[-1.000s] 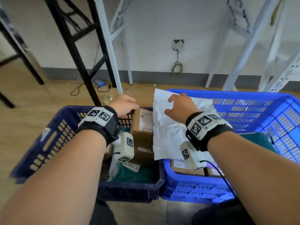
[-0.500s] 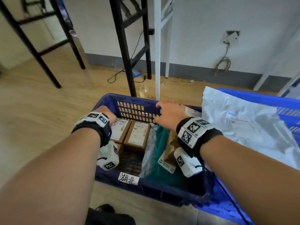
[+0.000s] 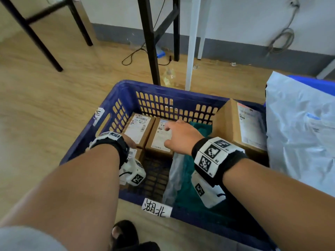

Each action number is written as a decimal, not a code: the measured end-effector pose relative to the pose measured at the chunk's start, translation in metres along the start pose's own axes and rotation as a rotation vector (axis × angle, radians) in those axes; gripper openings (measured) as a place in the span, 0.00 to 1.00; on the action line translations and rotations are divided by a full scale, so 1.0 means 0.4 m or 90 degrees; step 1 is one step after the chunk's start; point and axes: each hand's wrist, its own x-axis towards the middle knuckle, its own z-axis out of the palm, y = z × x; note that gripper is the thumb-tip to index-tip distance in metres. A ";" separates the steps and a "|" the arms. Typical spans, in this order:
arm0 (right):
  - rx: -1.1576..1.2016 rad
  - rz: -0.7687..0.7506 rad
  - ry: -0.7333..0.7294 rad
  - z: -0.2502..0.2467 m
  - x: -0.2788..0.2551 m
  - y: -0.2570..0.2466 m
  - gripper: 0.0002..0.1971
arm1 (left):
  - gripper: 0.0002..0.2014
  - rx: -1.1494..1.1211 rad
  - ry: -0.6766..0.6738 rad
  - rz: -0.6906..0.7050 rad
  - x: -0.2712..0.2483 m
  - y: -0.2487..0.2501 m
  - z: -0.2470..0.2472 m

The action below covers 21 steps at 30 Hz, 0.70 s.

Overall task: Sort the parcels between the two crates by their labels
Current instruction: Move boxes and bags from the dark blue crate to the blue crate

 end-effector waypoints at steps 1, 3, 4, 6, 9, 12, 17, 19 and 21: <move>0.002 0.001 -0.002 0.008 0.007 0.005 0.25 | 0.33 -0.002 -0.034 -0.001 0.028 -0.006 0.018; 0.002 0.002 -0.011 0.026 0.020 0.014 0.25 | 0.33 0.007 -0.080 -0.003 0.051 -0.015 0.042; 0.004 0.004 -0.020 0.034 0.025 0.018 0.25 | 0.31 0.007 -0.088 0.004 0.056 -0.020 0.046; 0.004 0.011 -0.044 0.048 0.030 0.023 0.24 | 0.27 -0.025 -0.064 0.011 0.043 -0.020 0.045; -0.004 0.022 -0.069 0.063 0.041 0.035 0.23 | 0.22 -0.014 -0.110 0.000 0.043 -0.018 0.050; 0.010 0.036 -0.079 0.076 0.048 0.049 0.21 | 0.29 0.041 -0.154 -0.006 0.140 -0.012 0.120; 0.026 0.057 -0.082 0.079 0.044 0.067 0.20 | 0.40 -0.011 -0.350 0.032 0.099 0.065 0.196; 0.035 0.066 -0.085 0.077 0.043 0.075 0.20 | 0.29 -0.052 -0.352 0.060 0.016 0.086 0.170; 0.040 0.075 -0.093 0.078 0.042 0.082 0.19 | 0.22 -0.103 -0.327 0.066 -0.007 0.096 0.163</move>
